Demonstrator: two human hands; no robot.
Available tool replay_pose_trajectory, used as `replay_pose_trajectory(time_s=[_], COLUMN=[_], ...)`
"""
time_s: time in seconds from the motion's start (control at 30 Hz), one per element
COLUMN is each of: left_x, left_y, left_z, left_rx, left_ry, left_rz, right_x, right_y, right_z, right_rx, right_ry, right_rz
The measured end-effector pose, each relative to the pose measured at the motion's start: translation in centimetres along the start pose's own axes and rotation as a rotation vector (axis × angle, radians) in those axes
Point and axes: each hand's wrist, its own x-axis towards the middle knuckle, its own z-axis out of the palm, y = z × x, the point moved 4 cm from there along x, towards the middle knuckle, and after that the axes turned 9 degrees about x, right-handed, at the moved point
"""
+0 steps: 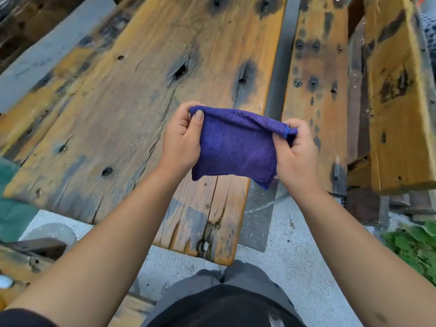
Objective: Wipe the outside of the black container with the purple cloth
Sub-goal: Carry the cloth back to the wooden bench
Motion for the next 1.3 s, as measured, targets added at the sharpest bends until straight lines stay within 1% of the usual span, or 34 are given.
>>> replay_pose_trajectory(time_s=[0.17, 0.37, 0.53, 0.83, 1.03, 1.3], left_x=[-1.0, -0.6, 0.9, 8.0, 14.7, 20.2], left_y=[0.1, 0.2, -1.0, -5.3, -9.5, -15.9], left_z=[-0.5, -0.6, -0.4, 0.5, -0.3, 0.4], left_rx=[0.034, 0.054, 0.057, 0.04, -0.017, -0.04], left_ry=[0.03, 0.052, 0.051, -0.057, -0.178, -0.287], left_rz=[-0.04, -0.07, -0.086, -0.124, -0.158, -0.21], right_x=[0.0, 0.6, 2.1, 7.2, 10.8, 14.2], right_y=[0.8, 1.5, 1.6, 3.9, 5.8, 9.9], right_z=[0.2, 0.5, 1.1, 4.3, 8.8, 13.1], right_rx=[0.02, 0.016, 0.065, 0.11, 0.103, 0.024], right_ry=[-0.098, -0.153, -0.181, -0.128, -0.014, 0.079], right_rz=[0.015, 0.034, 0.067, 0.134, 0.185, 0.24])
